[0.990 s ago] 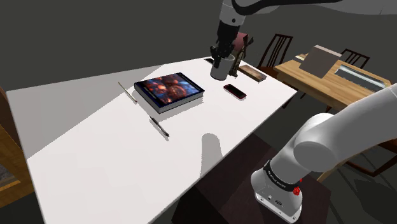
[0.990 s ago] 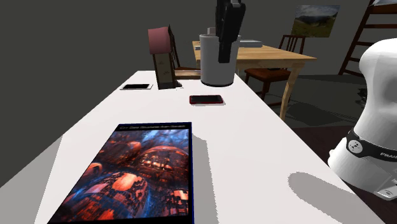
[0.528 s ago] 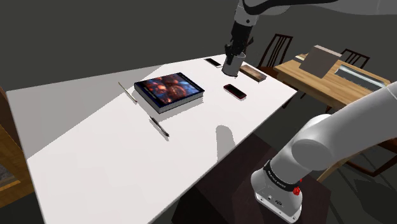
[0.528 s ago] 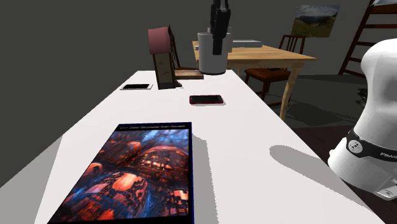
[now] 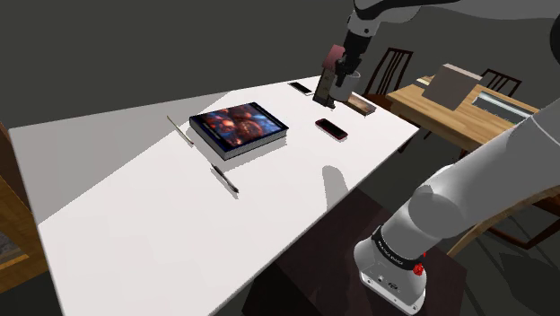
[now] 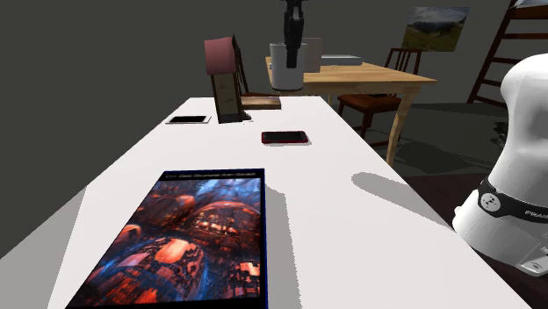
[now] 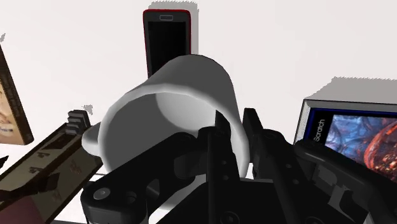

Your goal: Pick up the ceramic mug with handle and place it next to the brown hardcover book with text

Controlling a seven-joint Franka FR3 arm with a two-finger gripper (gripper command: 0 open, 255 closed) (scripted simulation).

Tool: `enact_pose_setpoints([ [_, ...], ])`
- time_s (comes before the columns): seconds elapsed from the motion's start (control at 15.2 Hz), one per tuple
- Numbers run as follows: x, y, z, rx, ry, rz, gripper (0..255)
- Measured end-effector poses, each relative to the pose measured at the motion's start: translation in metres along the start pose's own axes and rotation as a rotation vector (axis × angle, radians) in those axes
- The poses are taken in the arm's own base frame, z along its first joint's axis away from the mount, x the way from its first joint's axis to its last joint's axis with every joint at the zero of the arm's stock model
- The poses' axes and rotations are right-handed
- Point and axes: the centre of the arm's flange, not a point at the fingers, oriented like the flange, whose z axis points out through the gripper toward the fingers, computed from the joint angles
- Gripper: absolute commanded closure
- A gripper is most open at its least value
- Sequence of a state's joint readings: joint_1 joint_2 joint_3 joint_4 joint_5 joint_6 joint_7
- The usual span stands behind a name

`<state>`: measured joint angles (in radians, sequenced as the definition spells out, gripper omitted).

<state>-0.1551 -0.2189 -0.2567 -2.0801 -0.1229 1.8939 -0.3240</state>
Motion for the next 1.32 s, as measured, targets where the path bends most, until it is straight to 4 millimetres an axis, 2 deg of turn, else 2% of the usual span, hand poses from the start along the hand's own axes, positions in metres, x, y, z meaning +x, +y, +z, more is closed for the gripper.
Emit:
enact_pose_setpoints([
  [1.32, 0.008, 0.262, 0.017, -0.001, -0.001, 0.001, 255],
])
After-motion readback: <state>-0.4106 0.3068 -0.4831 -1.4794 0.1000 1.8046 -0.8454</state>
